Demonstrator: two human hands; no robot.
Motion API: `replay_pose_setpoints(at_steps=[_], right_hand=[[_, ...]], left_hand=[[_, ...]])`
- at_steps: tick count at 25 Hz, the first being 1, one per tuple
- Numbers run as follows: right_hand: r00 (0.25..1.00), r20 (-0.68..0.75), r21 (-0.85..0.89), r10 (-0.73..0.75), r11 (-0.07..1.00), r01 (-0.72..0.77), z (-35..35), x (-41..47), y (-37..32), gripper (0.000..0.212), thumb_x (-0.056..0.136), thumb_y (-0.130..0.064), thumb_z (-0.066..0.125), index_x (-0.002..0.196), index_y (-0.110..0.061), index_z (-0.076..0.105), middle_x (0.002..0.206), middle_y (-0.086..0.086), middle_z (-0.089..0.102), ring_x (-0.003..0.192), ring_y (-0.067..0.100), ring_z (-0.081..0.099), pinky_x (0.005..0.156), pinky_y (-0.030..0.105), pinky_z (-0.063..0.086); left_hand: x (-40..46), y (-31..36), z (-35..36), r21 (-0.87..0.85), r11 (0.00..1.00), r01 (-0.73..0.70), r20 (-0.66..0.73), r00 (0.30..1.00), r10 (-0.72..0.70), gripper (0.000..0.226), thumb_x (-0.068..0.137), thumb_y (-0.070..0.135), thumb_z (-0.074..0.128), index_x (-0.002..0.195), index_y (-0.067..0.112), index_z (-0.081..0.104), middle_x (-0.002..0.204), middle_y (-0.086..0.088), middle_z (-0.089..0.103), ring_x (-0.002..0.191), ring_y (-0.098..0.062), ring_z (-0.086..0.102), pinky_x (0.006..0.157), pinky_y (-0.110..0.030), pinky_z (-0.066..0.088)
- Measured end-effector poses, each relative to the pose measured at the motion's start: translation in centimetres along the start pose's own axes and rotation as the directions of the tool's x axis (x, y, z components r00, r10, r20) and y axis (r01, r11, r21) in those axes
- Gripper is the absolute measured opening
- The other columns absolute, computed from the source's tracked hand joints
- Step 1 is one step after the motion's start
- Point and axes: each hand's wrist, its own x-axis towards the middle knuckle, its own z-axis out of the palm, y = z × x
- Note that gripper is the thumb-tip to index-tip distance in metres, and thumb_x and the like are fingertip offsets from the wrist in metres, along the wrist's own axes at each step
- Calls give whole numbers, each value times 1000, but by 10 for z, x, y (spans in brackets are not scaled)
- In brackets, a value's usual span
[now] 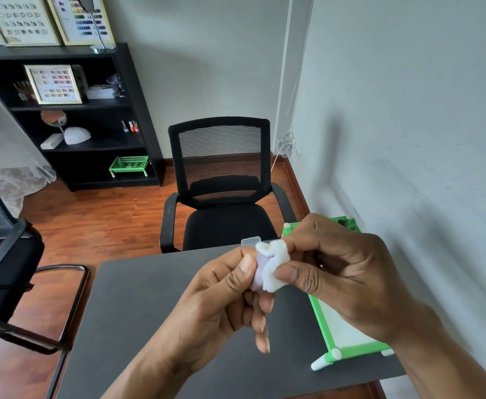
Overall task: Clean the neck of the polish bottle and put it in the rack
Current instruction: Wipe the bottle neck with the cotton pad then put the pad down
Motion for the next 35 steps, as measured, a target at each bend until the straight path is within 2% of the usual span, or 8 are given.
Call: replay_pose_setpoints(at_steps=[5,10,15,21,26,31,33,35], right_hand=[[999,-25,36,22,999,-21,-1,1,5,13,92,-27,78,100,-17,80,84,6,64,74,34,62,66,47,53],[999,-31,145,22,989,-18,3,0,9,5,90,-29,81,94,-30,80,81,-7,64,73,19,61,67,28,52],[992,44,315,118,941,-126,-7,4,21,19,90,-22,82,94,-3,80,84,23,62,77,46,56,66,52,50],[942,99,581,320,750,-315,-3,3,25,34,83,-40,86,94,-8,82,72,2,66,55,9,52,53,20,40],[988,75,287,138,945,-154,-5,8,13,12,95,-33,73,96,-27,83,73,-16,64,62,2,54,59,14,44],[989,109,196,98,973,-118,-8,12,15,16,99,-24,70,87,-30,78,74,-17,63,64,3,54,61,14,46],[978,95,259,185,944,-204,-5,10,21,20,94,-38,74,86,-20,80,73,-5,63,62,11,50,56,18,44],[931,88,501,353,792,-348,0,8,27,33,84,-42,83,87,-9,79,71,3,66,56,11,49,53,18,41]], left_hand=[[-6,5,-1,37,999,7,13,1000,-7,43,96,41,75,114,2,67,86,-18,69,57,-19,69,58,-36,64],[-10,-2,-1,115,989,-88,-42,995,93,41,97,35,76,122,4,65,82,-16,72,55,-22,74,57,-36,63],[-6,-1,0,45,997,-56,78,996,53,33,103,34,67,116,4,67,91,-15,71,78,-28,79,63,-37,66],[-2,-5,-3,-82,996,-19,109,994,28,32,104,32,66,109,0,68,95,-16,67,82,-25,75,61,-35,65],[0,-8,-6,-64,998,-15,78,997,19,34,102,32,69,106,-2,67,92,-17,67,76,-25,74,60,-35,65],[6,-7,-10,4,1000,-31,16,999,31,34,99,36,73,98,3,71,86,-16,63,67,-22,69,58,-34,61],[8,-8,-10,-6,1000,-29,31,999,30,32,99,36,72,97,4,71,86,-14,63,66,-21,68,58,-34,61],[10,-7,-9,-47,999,-26,50,998,28,31,100,36,70,98,5,71,86,-13,65,67,-19,70,59,-34,62]])
